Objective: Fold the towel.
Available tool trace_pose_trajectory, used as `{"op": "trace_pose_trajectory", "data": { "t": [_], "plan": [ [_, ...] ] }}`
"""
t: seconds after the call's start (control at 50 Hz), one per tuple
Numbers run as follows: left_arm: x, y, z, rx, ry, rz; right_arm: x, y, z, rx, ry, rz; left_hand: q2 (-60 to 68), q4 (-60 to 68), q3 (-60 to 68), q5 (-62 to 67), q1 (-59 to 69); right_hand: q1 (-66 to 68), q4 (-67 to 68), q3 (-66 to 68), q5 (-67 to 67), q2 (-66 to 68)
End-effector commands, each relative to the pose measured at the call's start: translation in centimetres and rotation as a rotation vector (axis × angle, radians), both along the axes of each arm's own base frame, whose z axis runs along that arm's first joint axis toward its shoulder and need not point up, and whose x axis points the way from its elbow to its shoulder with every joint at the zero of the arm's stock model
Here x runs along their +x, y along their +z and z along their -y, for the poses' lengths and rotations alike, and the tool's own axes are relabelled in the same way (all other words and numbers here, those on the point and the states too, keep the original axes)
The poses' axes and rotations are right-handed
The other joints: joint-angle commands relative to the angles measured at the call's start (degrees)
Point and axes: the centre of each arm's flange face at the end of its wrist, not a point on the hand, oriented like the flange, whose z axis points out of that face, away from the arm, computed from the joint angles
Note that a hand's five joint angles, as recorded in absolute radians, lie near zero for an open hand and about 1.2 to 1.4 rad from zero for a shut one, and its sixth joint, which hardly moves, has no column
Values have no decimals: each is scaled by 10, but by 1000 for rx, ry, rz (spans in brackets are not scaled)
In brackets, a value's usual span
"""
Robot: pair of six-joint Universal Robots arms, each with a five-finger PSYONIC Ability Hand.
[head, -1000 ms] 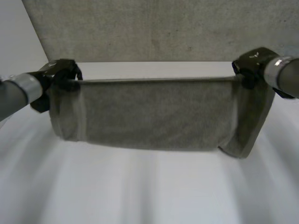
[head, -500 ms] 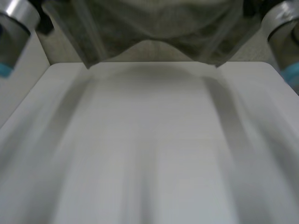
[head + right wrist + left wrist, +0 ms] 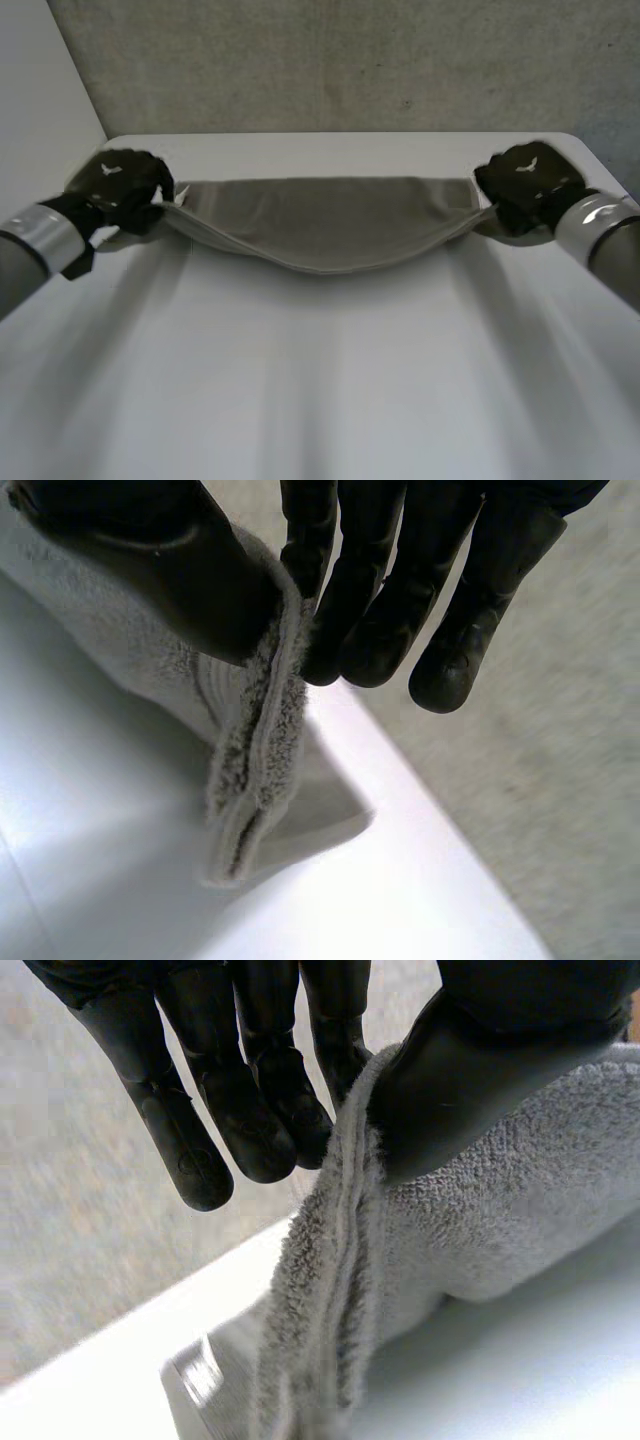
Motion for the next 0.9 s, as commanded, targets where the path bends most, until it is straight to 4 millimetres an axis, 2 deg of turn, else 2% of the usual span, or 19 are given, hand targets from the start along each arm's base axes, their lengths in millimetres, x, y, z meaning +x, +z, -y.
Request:
{"op": "trace_pose_trajectory", "data": {
  "t": [0.02, 0.12, 0.14, 0.16, 0.18, 0.22, 0.24, 0.28, 0.32, 0.34, 0.38, 0.44, 0.48, 0.54, 0.78, 0.82, 0.86, 0.88, 0.9],
  "plan": [
    [23, 56, -25, -145, 25, -24, -22, 69, -35, -128, 5, 50, 26, 22, 27, 40, 92, 32, 34, 37, 26, 44],
    [34, 66, -23, -154, 27, -59, -26, 79, -38, -101, 43, 57, 26, 22, 27, 40, 92, 32, 34, 37, 26, 44],
    [33, 62, -21, -136, 9, -69, -26, 74, -34, -70, 55, 58, 26, 22, 27, 40, 92, 32, 34, 37, 26, 44],
    [33, 52, -15, -104, 1, -72, -27, 61, -23, -25, 53, 49, 26, 22, 27, 40, 92, 32, 34, 37, 26, 44],
    [33, 52, -15, -104, 1, -72, -27, 60, -23, -24, 53, 48, 26, 22, 27, 40, 92, 32, 34, 37, 26, 44],
    [30, 24, 7, -28, -16, -80, -23, 31, -1, 56, 58, 22, 26, 22, 27, 40, 92, 32, 34, 37, 26, 44],
    [30, 24, 7, -28, -16, -80, -23, 31, -1, 56, 58, 22, 26, 22, 27, 40, 92, 32, 34, 37, 26, 44],
    [27, 11, 19, 8, -25, -83, -21, 20, 10, 78, 60, 3, 26, 22, 27, 40, 92, 32, 34, 37, 26, 44],
    [7, -11, 35, 67, -79, -87, -16, 0, 29, 93, 57, -47, 26, 22, 27, 40, 92, 32, 34, 37, 26, 44],
    [7, -11, 35, 67, -79, -87, -16, 0, 29, 93, 57, -47, 26, 22, 27, 40, 92, 32, 34, 37, 26, 44],
    [-5, -32, 52, 127, -92, -87, -4, -22, 47, 108, 51, -86, 26, 22, 27, 40, 92, 32, 34, 37, 26, 44],
    [-10, -41, 60, 151, -85, -83, 2, -31, 55, 110, 41, -97, 26, 22, 27, 40, 92, 32, 34, 37, 26, 44],
    [-9, -58, 76, 187, -39, -70, 8, -45, 69, 111, 19, -111, 26, 22, 27, 40, 92, 32, 34, 37, 26, 44],
    [-11, -70, 86, 207, -15, -51, 12, -57, 80, 114, 8, -116, 26, 22, 27, 40, 92, 32, 34, 37, 26, 44],
    [-12, -84, 97, 182, 22, 39, 28, -82, 99, 107, 19, -116, 26, 22, 27, 40, 92, 32, 34, 37, 26, 44],
    [-11, -83, 99, 177, 37, 44, 27, -85, 101, 106, 12, -119, 26, 22, 27, 40, 92, -1, 1, 4, -7, 11],
    [-8, -82, 102, 171, 67, 50, 31, -87, 103, 96, -1, -123, 25, 21, 26, 38, 91, -215, -213, -210, -221, -203],
    [-8, -82, 102, 171, 67, 50, 31, -87, 103, 96, -1, -123, 25, 21, 25, 38, 91, -217, -215, -211, -222, -205],
    [-7, -81, 102, 166, 80, 52, 33, -86, 105, 82, -9, -125, -64, -67, -63, -50, 3, -352, -350, -346, -357, -340]
  ]
}}
